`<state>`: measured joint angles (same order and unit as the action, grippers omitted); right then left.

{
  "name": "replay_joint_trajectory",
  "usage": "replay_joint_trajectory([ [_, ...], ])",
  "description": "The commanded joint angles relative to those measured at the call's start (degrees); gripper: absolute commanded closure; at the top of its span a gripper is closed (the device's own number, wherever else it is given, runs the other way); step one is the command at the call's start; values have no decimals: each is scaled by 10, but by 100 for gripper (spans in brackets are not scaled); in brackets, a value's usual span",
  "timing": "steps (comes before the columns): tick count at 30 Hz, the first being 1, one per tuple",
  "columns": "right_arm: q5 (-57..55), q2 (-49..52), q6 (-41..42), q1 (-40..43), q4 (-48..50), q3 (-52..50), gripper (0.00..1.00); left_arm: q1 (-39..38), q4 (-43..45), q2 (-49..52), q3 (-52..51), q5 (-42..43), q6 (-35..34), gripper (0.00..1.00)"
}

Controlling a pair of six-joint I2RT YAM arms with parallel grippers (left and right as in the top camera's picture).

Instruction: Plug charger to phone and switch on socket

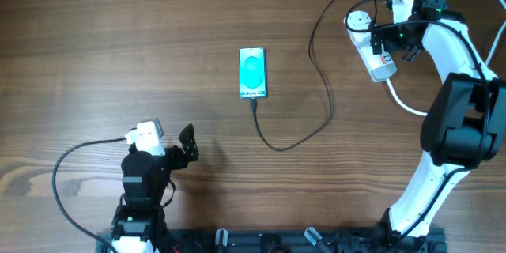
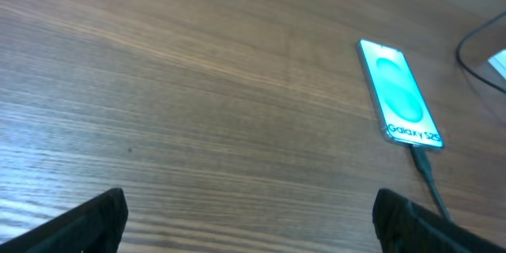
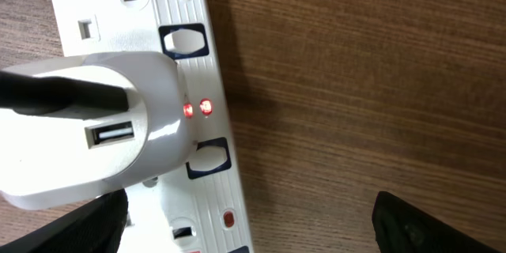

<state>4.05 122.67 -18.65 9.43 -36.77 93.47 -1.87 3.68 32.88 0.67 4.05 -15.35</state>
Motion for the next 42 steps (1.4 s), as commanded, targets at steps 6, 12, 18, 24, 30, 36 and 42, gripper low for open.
replay_joint_trajectory([
  [6, 5, -13, 7, 1, 3, -1, 0, -2, -81, -231, -3, -35, 17, 0],
  [12, 5, -13, 7, 1, 3, -1, 0, -2, -82, -325, -3, -37, 52, 0],
  [18, 5, -13, 7, 1, 3, -1, 0, -3, -82, -326, -3, -37, 106, 0],
  [24, 5, -13, 7, 1, 3, -1, 0, -3, -80, -327, -3, -36, 222, 0],
  [30, 5, -13, 7, 1, 3, -1, 0, -3, -80, -325, -3, -37, 222, 0],
  [36, 5, -13, 7, 1, 3, -1, 0, -2, -80, -325, -3, -37, 222, 0],
  [42, 5, -13, 7, 1, 3, -1, 0, -3, -80, -325, -3, -37, 222, 0],
])
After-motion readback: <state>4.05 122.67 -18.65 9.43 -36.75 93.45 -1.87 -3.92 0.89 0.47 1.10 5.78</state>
